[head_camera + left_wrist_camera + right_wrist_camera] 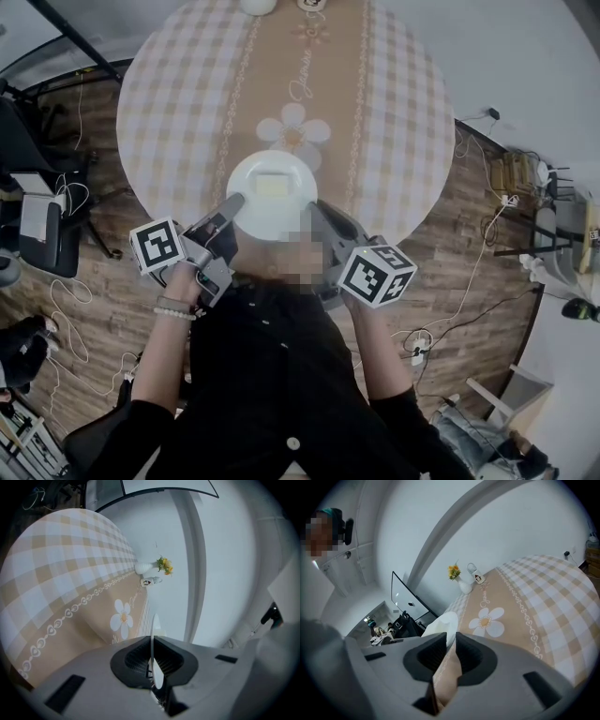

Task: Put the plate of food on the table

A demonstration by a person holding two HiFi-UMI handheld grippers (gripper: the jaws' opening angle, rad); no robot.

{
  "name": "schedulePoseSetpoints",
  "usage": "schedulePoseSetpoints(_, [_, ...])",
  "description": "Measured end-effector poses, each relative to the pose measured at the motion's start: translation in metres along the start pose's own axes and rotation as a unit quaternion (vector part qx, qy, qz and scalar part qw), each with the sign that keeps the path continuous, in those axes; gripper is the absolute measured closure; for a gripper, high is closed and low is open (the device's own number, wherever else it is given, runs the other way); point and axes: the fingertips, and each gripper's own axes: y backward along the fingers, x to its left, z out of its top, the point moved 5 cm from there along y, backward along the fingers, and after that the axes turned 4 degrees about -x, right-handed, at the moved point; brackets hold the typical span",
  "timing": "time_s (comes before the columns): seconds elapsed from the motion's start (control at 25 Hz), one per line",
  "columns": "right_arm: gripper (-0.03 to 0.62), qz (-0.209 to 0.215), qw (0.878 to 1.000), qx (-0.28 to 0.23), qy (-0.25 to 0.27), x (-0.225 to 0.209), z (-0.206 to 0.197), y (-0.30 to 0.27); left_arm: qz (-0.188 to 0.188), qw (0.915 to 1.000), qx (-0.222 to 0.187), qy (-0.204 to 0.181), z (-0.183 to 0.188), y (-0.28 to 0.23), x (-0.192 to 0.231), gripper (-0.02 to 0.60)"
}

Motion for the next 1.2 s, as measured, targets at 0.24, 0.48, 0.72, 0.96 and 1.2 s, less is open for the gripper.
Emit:
schedulePoseSetpoints(0.24, [0.551, -0.018, 1.000, 0.009, -0.016, -0.018, -0.011, -0.005, 0.012, 0.9997, 0.020, 0.007, -0.003, -0.012, 0.015, 0.572])
schedulePoseSetpoints(0.48, [0.556, -0.033, 0.999, 0.017, -0.029, -0.034, -0.018, -0.012, 0.024, 0.9990, 0.036, 0.009, -0.005, -0.024, 0.029, 0.572])
schedulePoseSetpoints(0.72, [0.557, -0.045, 0.998, 0.028, -0.033, -0.048, -0.029, -0.019, 0.022, 0.9989, 0.042, -0.003, -0.003, -0.036, 0.046, 0.572])
schedulePoseSetpoints(0.96, [0.557, -0.063, 0.997, 0.040, -0.035, -0.065, -0.037, -0.026, 0.022, 0.9982, 0.055, 0.000, -0.003, -0.051, 0.066, 0.572])
schedulePoseSetpoints(1.2, [0.559, -0.077, 0.995, 0.050, -0.047, -0.081, -0.046, -0.037, 0.035, 0.9972, 0.066, -0.007, 0.000, -0.061, 0.080, 0.572])
